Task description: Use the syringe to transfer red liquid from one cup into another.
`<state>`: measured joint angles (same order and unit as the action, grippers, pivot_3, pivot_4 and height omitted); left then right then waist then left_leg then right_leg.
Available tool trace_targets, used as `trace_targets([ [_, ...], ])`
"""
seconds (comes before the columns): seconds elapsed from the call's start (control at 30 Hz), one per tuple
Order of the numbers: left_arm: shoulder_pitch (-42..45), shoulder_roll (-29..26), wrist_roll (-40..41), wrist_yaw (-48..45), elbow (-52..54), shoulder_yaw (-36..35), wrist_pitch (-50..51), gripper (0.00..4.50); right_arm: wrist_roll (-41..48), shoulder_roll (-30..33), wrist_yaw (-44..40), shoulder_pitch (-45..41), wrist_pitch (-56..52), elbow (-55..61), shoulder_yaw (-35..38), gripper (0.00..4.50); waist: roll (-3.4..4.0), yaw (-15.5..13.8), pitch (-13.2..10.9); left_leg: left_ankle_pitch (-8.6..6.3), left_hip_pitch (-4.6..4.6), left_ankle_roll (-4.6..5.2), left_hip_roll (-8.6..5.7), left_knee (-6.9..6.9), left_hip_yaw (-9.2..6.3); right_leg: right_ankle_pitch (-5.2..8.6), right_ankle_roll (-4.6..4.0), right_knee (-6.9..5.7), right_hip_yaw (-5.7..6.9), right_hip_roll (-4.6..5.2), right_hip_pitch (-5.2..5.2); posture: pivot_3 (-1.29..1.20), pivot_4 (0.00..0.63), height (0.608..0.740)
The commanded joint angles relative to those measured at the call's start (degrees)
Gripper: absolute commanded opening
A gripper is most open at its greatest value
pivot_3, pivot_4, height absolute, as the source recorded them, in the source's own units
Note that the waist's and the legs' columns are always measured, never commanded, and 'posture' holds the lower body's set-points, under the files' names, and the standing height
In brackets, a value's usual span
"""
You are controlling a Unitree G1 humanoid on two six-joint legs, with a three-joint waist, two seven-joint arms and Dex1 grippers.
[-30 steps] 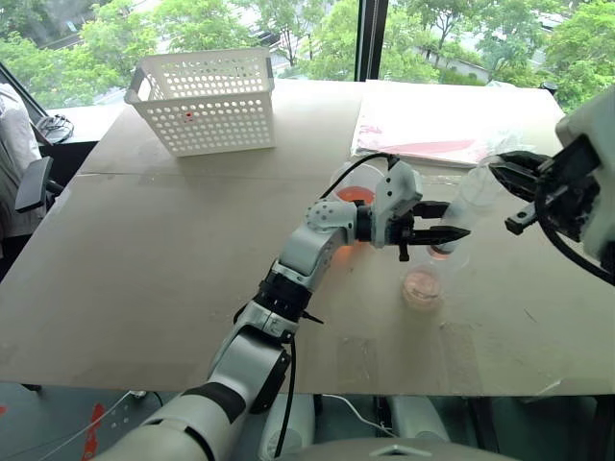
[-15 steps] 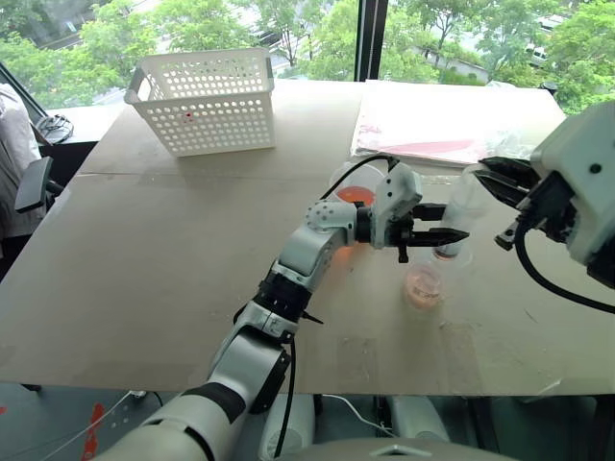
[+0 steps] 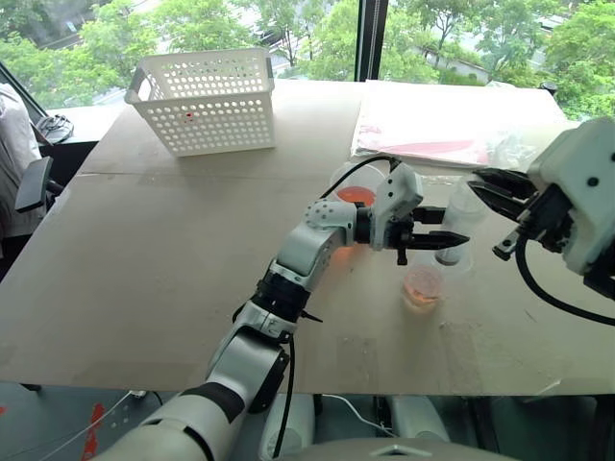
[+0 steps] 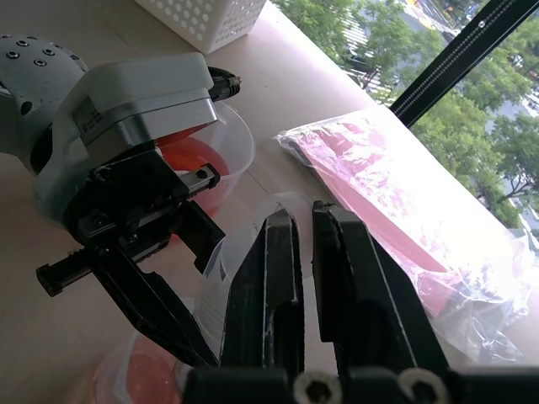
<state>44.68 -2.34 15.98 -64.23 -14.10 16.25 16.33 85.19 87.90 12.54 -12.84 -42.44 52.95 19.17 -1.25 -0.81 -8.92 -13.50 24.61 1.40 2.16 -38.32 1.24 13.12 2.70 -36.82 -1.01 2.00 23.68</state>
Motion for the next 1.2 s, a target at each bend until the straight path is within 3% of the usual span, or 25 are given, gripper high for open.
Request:
trace_targets([
  [0.03,2.17,2.05,3.78,0.38,6.48,-1.47,-0.29,1.27,2.49,-1.85,-4.30,2.94,-0.74,5.44,-1.64,0.02,0.00,0.01,0.00,0.00,0.00,0.00,-0.01,0.00,0.01,0.00,0.00,0.00,0.00,0.00,0.00,0.00,0.150,0.740],
  [0.4,2.02,1.77,4.67,0.68,9.42,-2.39,2.49,1.27,0.55,-5.45,-5.93,8.22,-0.96,5.76,0.86,0.02,0.00,0.00,0.00,0.00,0.00,0.00,-0.03,0.00,0.00,-0.01,0.02,-0.01,0.01,-0.01,0.00,0.00,0.150,0.740],
  [0.6,1.76,0.69,5.75,0.44,11.07,-3.26,4.74,1.27,10.12,-11.10,-11.47,8.94,1.77,1.81,11.14,0.02,-0.01,-0.02,0.00,0.00,0.00,0.00,-0.03,-0.01,-0.01,-0.01,0.02,-0.01,0.01,-0.04,-0.01,0.00,0.150,0.740],
  [0.73,1.57,-0.03,7.36,0.66,12.33,-3.77,6.09,1.27,11.97,-13.24,-15.42,11.35,-0.11,-0.02,17.95,1.67,-0.01,-0.02,0.00,0.00,0.00,0.01,-0.04,-0.01,-0.02,-0.02,0.04,-0.01,0.03,-0.05,-0.03,0.00,0.150,0.740],
  [0.87,1.35,0.02,9.20,0.93,13.34,-4.62,6.61,1.27,9.94,-15.88,-18.61,13.79,-1.13,-2.68,23.30,3.79,-0.01,-0.01,0.00,0.00,-0.04,0.01,-0.06,-0.04,-0.02,-0.02,0.04,-0.03,0.03,-0.06,-0.07,0.00,0.150,0.740],
  [0.93,1.37,-0.04,10.02,1.06,13.56,-4.79,6.96,1.27,9.07,-17.46,-19.96,14.52,-1.02,-3.99,25.75,4.41,-0.01,0.00,0.00,0.00,-0.04,0.01,-0.06,-0.05,-0.02,-0.02,0.05,-0.05,0.02,-0.07,-0.07,0.00,0.150,0.740],
  [1.2,4.18,0.76,16.34,6.15,13.07,-10.13,12.16,1.27,11.19,-24.77,-25.77,17.26,0.38,-7.81,34.07,4.41,-0.01,-0.02,0.00,0.00,-0.03,0.01,-0.07,-0.06,0.00,-0.03,0.06,-0.04,0.05,-0.09,-0.08,0.00,0.150,0.740],
])
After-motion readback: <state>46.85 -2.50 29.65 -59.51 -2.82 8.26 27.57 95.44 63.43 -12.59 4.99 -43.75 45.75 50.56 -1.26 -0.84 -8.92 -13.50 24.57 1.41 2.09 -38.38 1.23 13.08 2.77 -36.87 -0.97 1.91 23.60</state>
